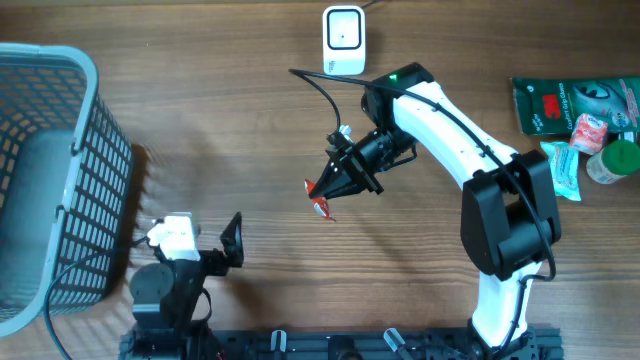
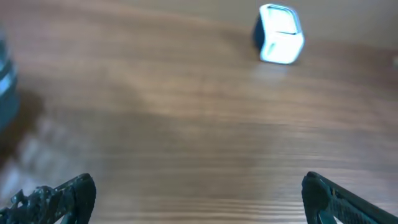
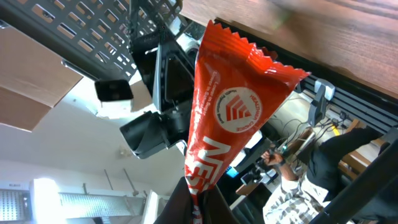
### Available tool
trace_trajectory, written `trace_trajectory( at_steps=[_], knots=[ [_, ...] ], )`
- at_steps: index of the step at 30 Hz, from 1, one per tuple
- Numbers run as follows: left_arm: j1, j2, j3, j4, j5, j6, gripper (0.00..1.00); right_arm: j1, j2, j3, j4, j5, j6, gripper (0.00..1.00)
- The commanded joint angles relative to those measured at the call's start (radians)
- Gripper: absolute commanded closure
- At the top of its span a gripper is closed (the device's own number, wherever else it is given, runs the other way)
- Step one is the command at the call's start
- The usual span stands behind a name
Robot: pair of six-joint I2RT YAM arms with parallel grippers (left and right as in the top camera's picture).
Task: Scan the item barcode
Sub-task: 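Hold the Nescafe stick under the white scanner with the right gripper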
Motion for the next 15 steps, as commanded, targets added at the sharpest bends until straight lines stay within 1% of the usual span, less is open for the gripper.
trace_trajectory(
  at_steps=[1, 2, 3, 4, 6, 9, 12, 15],
  knots=[
    [0.006, -0.008, -0.006, 0.093, 0.093, 0.225, 0.00, 0.001, -0.002, 0.013, 0.000, 0.005, -0.023, 0.96],
    [0.006, -0.008, -0.006, 0.135, 0.097, 0.259, 0.00, 0.001, -0.002, 0.013, 0.000, 0.005, -0.024, 0.96],
    [0.006, -0.008, -0.006, 0.145, 0.098, 0.260, 0.00, 0.001, -0.002, 0.013, 0.000, 0.005, -0.024, 0.96],
    [0.006, -0.008, -0.008, 0.143, 0.117, 0.270, 0.00, 0.001, -0.002, 0.013, 0.000, 0.005, -0.023, 0.96],
    [0.006, -0.008, -0.010, 0.138, 0.191, 0.338, 0.00, 0.002, -0.002, 0.013, 0.000, 0.005, -0.023, 0.96],
    [0.006, -0.008, -0.021, 0.129, 0.194, 0.333, 0.00, 0.002, -0.002, 0.013, 0.000, 0.005, -0.022, 0.96],
    [0.006, -0.003, -0.052, 0.149, 0.194, 0.296, 0.00, 0.002, -0.002, 0.013, 0.000, -0.027, -0.024, 0.96],
    [0.006, -0.003, -0.052, 0.148, 0.193, 0.295, 0.00, 0.002, -0.004, 0.013, 0.000, -0.027, -0.024, 0.96]
  ],
)
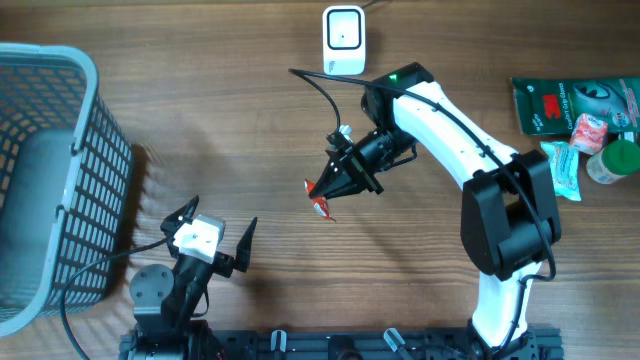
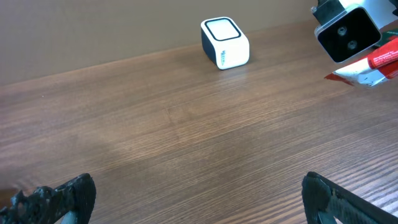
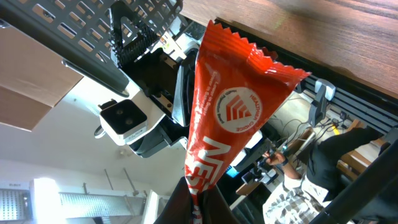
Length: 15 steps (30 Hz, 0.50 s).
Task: Scan the item barcode
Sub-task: 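Hold the Nescafe stick under the white scanner with the right gripper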
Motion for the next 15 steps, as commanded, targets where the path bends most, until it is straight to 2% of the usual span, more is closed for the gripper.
trace_trajectory(
  at_steps=[1, 2, 4, 6, 9, 11, 15],
  knots=[
    [0.006, -0.003, -0.008, 0.005, 0.019, -0.010, 0.00, 0.002, -0.004, 0.013, 0.000, -0.030, -0.024, 0.96],
    [0.006, -0.003, -0.008, 0.005, 0.019, -0.010, 0.00, 0.001, -0.004, 0.013, 0.000, -0.052, -0.053, 0.96],
    [0.006, -0.003, -0.008, 0.005, 0.019, -0.010, 0.00, 0.000, -0.004, 0.013, 0.000, -0.142, -0.212, 0.96],
    [0.006, -0.003, -0.008, 0.005, 0.019, -0.010, 0.00, -0.014, -0.004, 0.013, 0.000, -0.128, -0.283, 0.96],
    [0.006, -0.003, -0.008, 0.005, 0.019, -0.010, 0.00, -0.068, -0.004, 0.013, 0.000, -0.002, -0.419, 0.96],
    [0.006, -0.003, -0.008, 0.005, 0.019, -0.010, 0.00, -0.110, -0.004, 0.010, 0.000, 0.149, -0.447, 0.96],
    [0.006, -0.003, -0.008, 0.005, 0.019, -0.010, 0.00, -0.130, -0.004, 0.000, 0.000, 0.188, -0.546, 0.96]
  ],
)
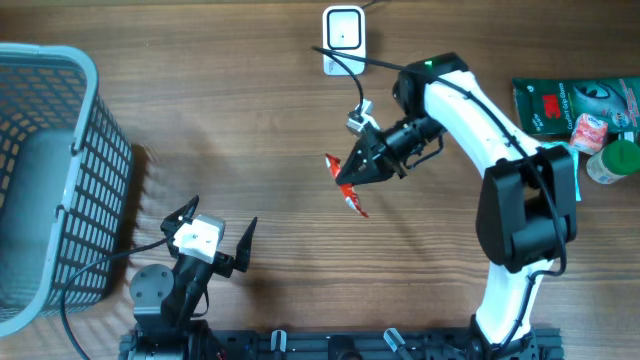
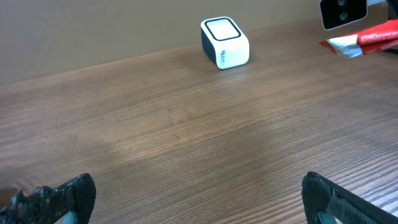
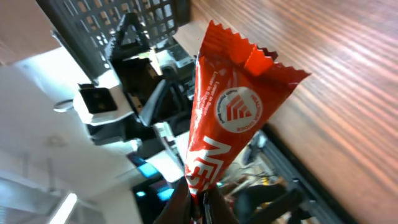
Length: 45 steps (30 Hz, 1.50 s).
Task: Scan the item barcode
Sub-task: 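Hold the Nescafe stick under the white scanner with the right gripper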
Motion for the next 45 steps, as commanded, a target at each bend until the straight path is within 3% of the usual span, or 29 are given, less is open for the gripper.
trace_trajectory(
  at_steps=[1, 12, 19, 29, 30, 31, 32, 34, 35, 39, 45],
  knots=[
    [0.006, -0.003, -0.008, 0.005, 0.018, -0.010, 0.00, 0.004, -0.004, 0.000, 0.000, 0.078, -0.083, 0.96],
    [0.006, -0.003, -0.008, 0.005, 0.018, -0.010, 0.00, -0.072, -0.152, -0.080, 0.000, 0.126, 0.030, 0.96],
    [0.006, -0.003, -0.008, 0.005, 0.018, -0.010, 0.00, -0.113, -0.351, -0.238, 0.000, 0.126, 0.043, 0.96],
    [0.006, -0.003, -0.008, 0.005, 0.018, -0.010, 0.00, -0.113, -0.705, -0.243, 0.010, 0.156, 0.154, 0.96],
    [0.006, -0.003, -0.008, 0.005, 0.018, -0.010, 0.00, -0.113, -0.713, -0.243, 0.063, 0.188, 0.190, 0.96],
    [0.006, -0.003, -0.008, 0.005, 0.018, -0.010, 0.00, -0.113, -0.716, -0.243, 0.195, 0.325, 0.375, 0.96],
    [0.006, -0.003, -0.008, 0.005, 0.018, -0.010, 0.00, -0.110, -0.718, -0.243, 0.307, 0.562, 0.602, 0.96],
    [0.006, -0.003, -0.008, 0.005, 0.018, -0.010, 0.00, -0.092, -0.718, -0.243, 0.438, 1.005, 0.898, 0.95],
    [0.006, -0.003, -0.008, 0.005, 0.018, -0.010, 0.00, -0.082, -0.715, -0.243, 0.508, 1.113, 0.964, 0.96],
    [0.006, -0.003, -0.008, 0.005, 0.018, -0.010, 0.00, -0.064, -0.637, -0.243, 0.961, 1.177, 0.960, 0.95],
    [0.006, -0.003, -0.008, 0.005, 0.018, -0.010, 0.00, -0.040, -0.267, -0.173, 1.432, 1.178, 0.964, 0.95]
  ],
)
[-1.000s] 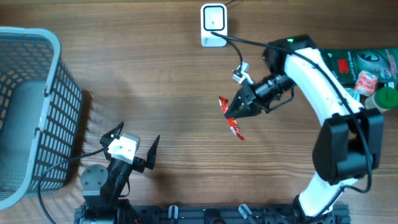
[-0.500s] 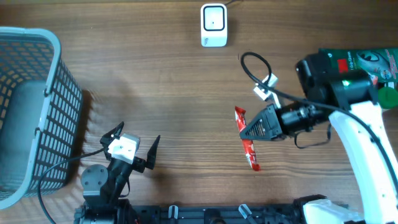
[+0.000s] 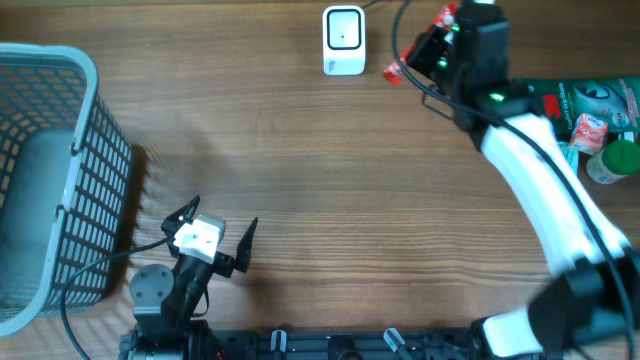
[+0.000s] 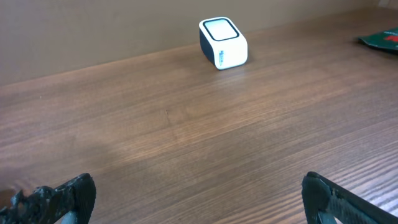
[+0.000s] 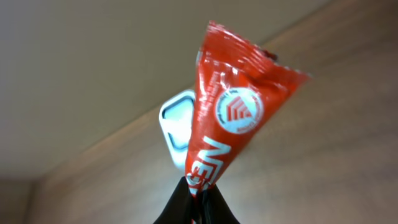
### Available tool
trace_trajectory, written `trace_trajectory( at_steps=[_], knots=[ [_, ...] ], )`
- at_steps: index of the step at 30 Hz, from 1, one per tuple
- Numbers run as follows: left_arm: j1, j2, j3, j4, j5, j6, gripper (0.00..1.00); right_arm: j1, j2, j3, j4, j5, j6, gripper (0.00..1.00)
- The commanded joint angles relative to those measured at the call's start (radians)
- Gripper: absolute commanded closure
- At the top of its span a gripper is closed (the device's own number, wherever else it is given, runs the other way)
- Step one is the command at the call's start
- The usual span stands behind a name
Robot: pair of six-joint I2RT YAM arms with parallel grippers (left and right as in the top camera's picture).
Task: Scan the item barcode
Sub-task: 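Hold the Nescafe stick under the white scanner with the right gripper, then carry the Nescafe stick to the right edge and release it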
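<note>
A red snack packet point(image 5: 233, 112) hangs pinched in my right gripper point(image 5: 198, 190), which is shut on its lower end. Seen from overhead, the packet point(image 3: 397, 70) is raised just right of the white scanner box point(image 3: 343, 40) at the table's far edge, with the right gripper point(image 3: 425, 52) behind it. In the right wrist view the scanner point(image 5: 179, 127) shows partly behind the packet. No barcode is visible. My left gripper point(image 3: 215, 228) rests open near the front left, far from both. Its wrist view shows the scanner point(image 4: 222, 42) across bare wood between the wide-apart fingertips point(image 4: 62, 196).
A grey mesh basket point(image 3: 60, 120) stands at the left edge. At the right edge lie a green packet point(image 3: 570, 100), a green-lidded bottle point(image 3: 620, 160) and small wrapped items. The scanner's cable runs off the far edge.
My right arm has moved from the middle of the table to the far side, and the packet is now beside the scanner's right. The left arm has not moved.
My right gripper held the red packet over the table's middle while the left wrist view was blurred. The left gripper then stood turned toward the scanner and stayed there. The right gripper was farther right and back, and now holds the packet beside the scanner.
</note>
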Motion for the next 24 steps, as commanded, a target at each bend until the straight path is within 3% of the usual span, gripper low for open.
trace_trajectory(
  at_steps=[1, 4, 8, 11, 16, 20, 24],
  knots=[
    [0.006, -0.005, -0.008, 0.003, 0.011, -0.010, 0.00, 0.030, 0.190, 0.127, 0.127, 0.028, 0.014, 0.95],
    [0.006, -0.005, -0.008, 0.003, 0.011, -0.010, 0.00, 0.070, 0.404, 0.372, 0.171, 0.100, 0.017, 0.95],
    [0.006, -0.005, -0.008, 0.003, 0.011, -0.010, 0.00, 0.102, 0.605, 0.568, 0.171, 0.151, 0.057, 0.95],
    [0.006, -0.005, -0.008, 0.003, 0.011, -0.010, 0.00, 0.106, 0.679, 0.578, 0.182, 0.148, 0.145, 0.95],
    [0.006, -0.005, -0.008, 0.003, 0.011, -0.010, 0.00, 0.103, 0.732, 0.578, 0.214, 0.166, 0.167, 0.95],
    [0.006, -0.005, -0.008, 0.003, 0.011, -0.010, 0.00, 0.065, 0.604, 0.579, 0.012, 0.167, 0.107, 0.95],
    [0.006, -0.005, -0.008, 0.003, 0.011, -0.010, 0.00, -0.064, 0.397, 0.579, -0.525, 0.192, 0.121, 0.96]
  ],
)
